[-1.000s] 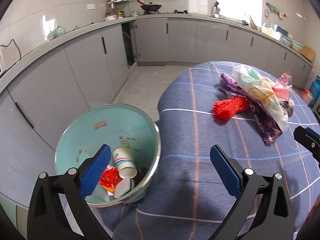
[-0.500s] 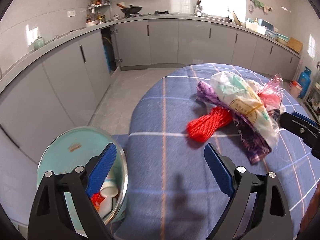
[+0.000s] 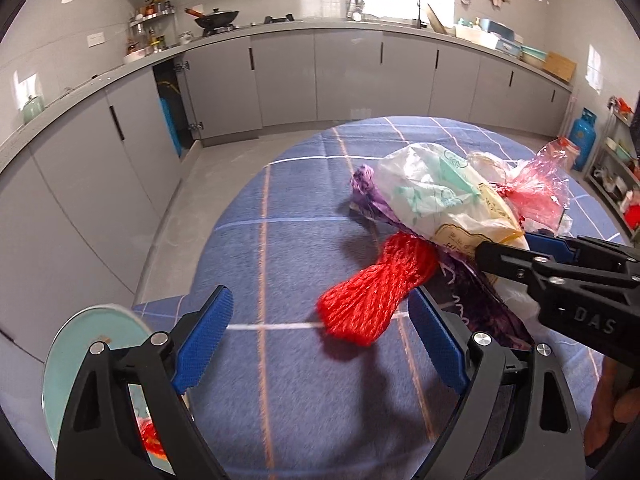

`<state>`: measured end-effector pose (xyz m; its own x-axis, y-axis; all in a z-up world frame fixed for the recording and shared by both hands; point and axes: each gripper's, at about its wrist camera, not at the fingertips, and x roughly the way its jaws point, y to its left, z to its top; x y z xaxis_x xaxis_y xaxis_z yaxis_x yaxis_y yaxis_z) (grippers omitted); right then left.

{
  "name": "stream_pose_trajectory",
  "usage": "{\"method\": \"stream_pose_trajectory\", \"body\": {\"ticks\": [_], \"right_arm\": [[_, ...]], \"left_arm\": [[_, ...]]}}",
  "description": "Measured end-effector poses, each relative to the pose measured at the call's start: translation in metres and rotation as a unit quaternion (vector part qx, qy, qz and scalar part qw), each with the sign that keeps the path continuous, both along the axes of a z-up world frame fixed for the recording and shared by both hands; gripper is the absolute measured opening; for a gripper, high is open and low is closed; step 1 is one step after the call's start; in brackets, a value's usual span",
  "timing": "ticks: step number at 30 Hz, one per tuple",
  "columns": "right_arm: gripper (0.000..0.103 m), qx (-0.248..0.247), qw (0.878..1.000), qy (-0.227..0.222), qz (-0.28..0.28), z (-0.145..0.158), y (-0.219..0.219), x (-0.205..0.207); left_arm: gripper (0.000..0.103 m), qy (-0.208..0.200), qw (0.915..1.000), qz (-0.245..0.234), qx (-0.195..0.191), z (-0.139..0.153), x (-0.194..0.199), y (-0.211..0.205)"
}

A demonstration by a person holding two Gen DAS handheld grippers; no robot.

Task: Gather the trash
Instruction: 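Grasp the tied plastic bag with the right tool while the left tool approaches the red net, then grasp the red mesh net with the left tool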

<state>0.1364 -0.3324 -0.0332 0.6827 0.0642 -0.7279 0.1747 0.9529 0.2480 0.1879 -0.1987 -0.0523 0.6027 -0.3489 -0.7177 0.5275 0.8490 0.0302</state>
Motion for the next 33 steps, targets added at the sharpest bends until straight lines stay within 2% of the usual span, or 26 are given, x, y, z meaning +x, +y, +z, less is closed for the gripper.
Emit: {"method": "stream_pose_trajectory", "body": {"ticks": [4,7,11,13,15,16,17,21,28,29,33], "right_arm": [[0.031,0.027,0.999,-0.027,-0.009,0.012,-0.009,-0.016],[0.031,0.039,0.997,-0.063,-0.032,0.031,-0.017,-0.034],[0.031,0.052,0.994,-0.080,-0.057,0.042,-0.025,-0.049],[0.032,0.059,0.992,-0.083,-0.069,0.044,-0.030,-0.057],[0.032,0.065,0.991,-0.086,-0.080,0.046,-0.031,-0.064],[0.032,0.067,0.990,-0.088,-0.083,0.047,-0.031,-0.064],[0.032,0.068,0.990,-0.091,-0.086,0.049,-0.030,-0.068],[0.032,0.064,0.988,-0.101,-0.098,0.056,-0.028,-0.081],[0.033,0.071,0.986,-0.106,-0.111,0.060,-0.021,-0.100],[0.033,0.071,0.986,-0.106,-0.112,0.060,-0.019,-0.103],[0.033,0.059,0.985,-0.109,-0.119,0.064,-0.012,-0.113]], "left_arm": [[0.087,0.012,0.9999,-0.012,-0.003,-0.006,0.009,-0.012],[0.085,0.017,0.9996,-0.022,-0.002,-0.009,0.013,-0.021],[0.059,0.050,0.9981,-0.036,0.002,-0.017,0.021,-0.036],[0.052,0.062,0.9973,-0.039,0.009,-0.021,0.021,-0.040],[0.041,0.061,0.9972,-0.042,0.010,-0.021,0.019,-0.040],[0.030,0.057,0.9975,-0.042,0.009,-0.020,0.016,-0.040],[0.025,0.054,0.9976,-0.042,0.005,-0.018,0.016,-0.037],[0.021,0.064,0.9974,-0.029,-0.018,-0.013,0.004,-0.026],[0.021,0.039,0.9985,-0.017,-0.034,0.014,-0.029,0.003],[0.021,0.034,0.9988,-0.020,-0.031,0.018,-0.034,0.003],[0.021,-0.024,0.9992,-0.018,0.026,0.032,-0.052,-0.003]]}}
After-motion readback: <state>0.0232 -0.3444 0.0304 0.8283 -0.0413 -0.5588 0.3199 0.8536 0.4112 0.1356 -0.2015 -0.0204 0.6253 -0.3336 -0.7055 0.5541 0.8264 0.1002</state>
